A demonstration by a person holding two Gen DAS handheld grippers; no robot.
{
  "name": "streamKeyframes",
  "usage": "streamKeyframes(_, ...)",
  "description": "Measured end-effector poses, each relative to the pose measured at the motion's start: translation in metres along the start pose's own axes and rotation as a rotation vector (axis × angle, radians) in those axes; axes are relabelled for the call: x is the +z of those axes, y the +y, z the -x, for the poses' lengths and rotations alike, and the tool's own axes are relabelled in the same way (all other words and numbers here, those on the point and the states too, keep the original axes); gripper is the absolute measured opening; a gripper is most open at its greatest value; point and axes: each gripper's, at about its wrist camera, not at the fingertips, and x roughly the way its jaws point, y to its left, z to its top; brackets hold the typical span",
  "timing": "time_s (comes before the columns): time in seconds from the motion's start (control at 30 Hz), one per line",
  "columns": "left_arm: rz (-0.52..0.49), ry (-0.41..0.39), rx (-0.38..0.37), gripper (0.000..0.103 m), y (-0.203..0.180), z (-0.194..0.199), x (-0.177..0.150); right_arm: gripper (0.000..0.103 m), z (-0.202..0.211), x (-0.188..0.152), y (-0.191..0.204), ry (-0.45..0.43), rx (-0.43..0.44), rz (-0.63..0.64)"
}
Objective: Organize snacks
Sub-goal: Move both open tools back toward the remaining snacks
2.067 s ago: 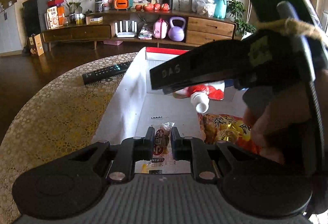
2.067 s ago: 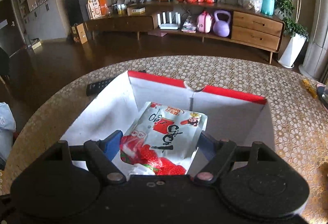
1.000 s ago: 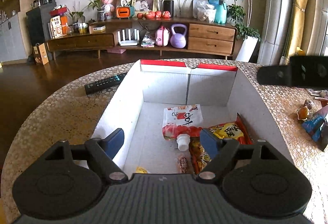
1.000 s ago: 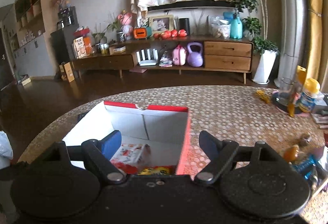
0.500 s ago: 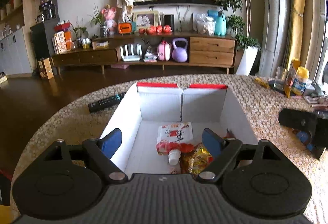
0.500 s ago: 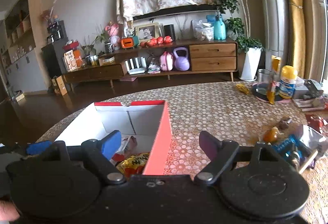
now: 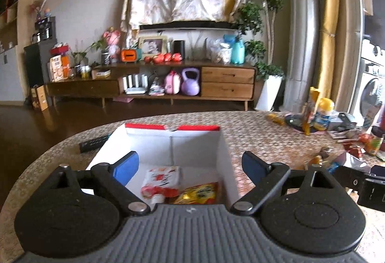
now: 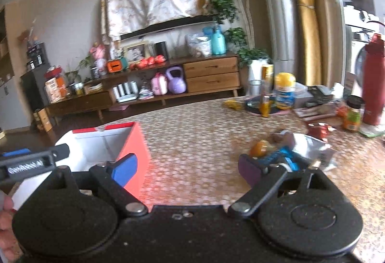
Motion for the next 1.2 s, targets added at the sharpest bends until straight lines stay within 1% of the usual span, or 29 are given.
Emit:
streamKeyframes(0.23,-0.026,-0.011,-0.05,0.093,-0.022,0.002,0.006,0.092,0.009,-0.008,-0.034,0.0,-0.055,-0.044)
streamKeyframes(0.4,-0.066,-0.027,-0.125,0.093,-0.048,0.005,0.006,0.092,0.014,-0.009,-0.051,-0.008,-0.067,-0.075)
streamKeyframes(0.5,-0.089,-0.019,-0.161,0.094,-0.065,0.003,0.004,0.092,0.015,-0.007,-0.06,-0.021,-0.076,-0.086)
streamKeyframes(0.63,-0.111,-0.003,-0.198,0.094,-0.086,-0.001,-0.001,0.092,0.016,-0.009,-0.073,-0.024,-0.098,-0.094)
streamKeyframes(0.87,-0.156,0.036,-0.26,0.094,-0.116,-0.017,-0.016,0.092,0.013,-0.02,-0.102,-0.012,-0.165,-0.126)
streamKeyframes(1.07,-0.19,0.048,-0.303,0.094,-0.141,-0.031,-0.028,0.092,0.011,-0.032,-0.122,-0.02,-0.225,-0.104)
streamKeyframes(1.2,-0.212,0.056,-0.325,0.094,-0.153,-0.039,-0.036,0.092,0.008,-0.041,-0.134,-0.005,-0.252,-0.112)
